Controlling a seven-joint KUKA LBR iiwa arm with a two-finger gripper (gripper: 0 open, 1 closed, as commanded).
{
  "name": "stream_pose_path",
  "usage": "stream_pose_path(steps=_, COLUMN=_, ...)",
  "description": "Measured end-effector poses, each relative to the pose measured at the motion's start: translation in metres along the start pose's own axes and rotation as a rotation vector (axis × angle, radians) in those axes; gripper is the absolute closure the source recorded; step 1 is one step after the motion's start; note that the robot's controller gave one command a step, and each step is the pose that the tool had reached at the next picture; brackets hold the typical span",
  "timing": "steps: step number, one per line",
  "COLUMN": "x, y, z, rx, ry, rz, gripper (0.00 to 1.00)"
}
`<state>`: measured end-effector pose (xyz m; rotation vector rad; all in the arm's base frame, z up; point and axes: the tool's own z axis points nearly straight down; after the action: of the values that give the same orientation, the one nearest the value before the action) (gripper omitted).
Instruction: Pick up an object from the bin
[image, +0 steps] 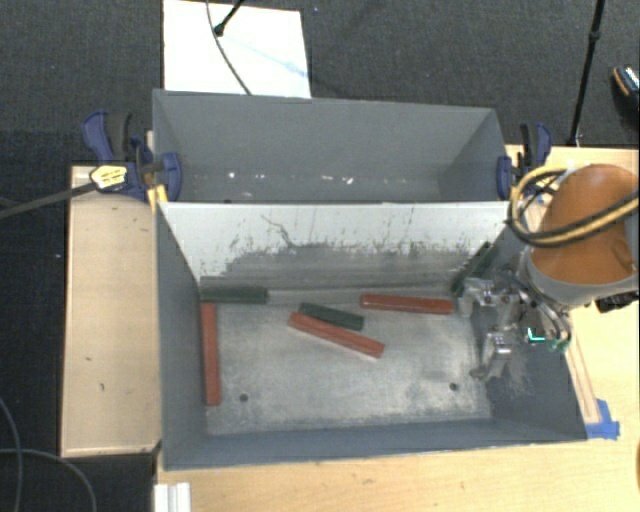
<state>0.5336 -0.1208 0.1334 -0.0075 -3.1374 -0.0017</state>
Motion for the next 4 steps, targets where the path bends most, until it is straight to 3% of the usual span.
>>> stream_pose_path(steps=1, x=-0.021, y=0.076, z=0.005, rx=-0.003, ry=-0.01, rz=0.17, gripper=0.0)
stream_pose_path(steps=2, x=-0.036, y=0.133, z=0.064, rx=-0.002, ry=-0.005, rz=0.059, gripper=0.0)
stream_pose_path(steps=3, x=-0.034, y=0.223, z=0.061, rx=-0.004, ry=-0.008, rz=0.314, gripper=0.0)
stream_pose_path(steps=4, x=-0.035, y=0.221, z=0.061, rx=-0.001, ry=-0.009, rz=0.31, gripper=1.0)
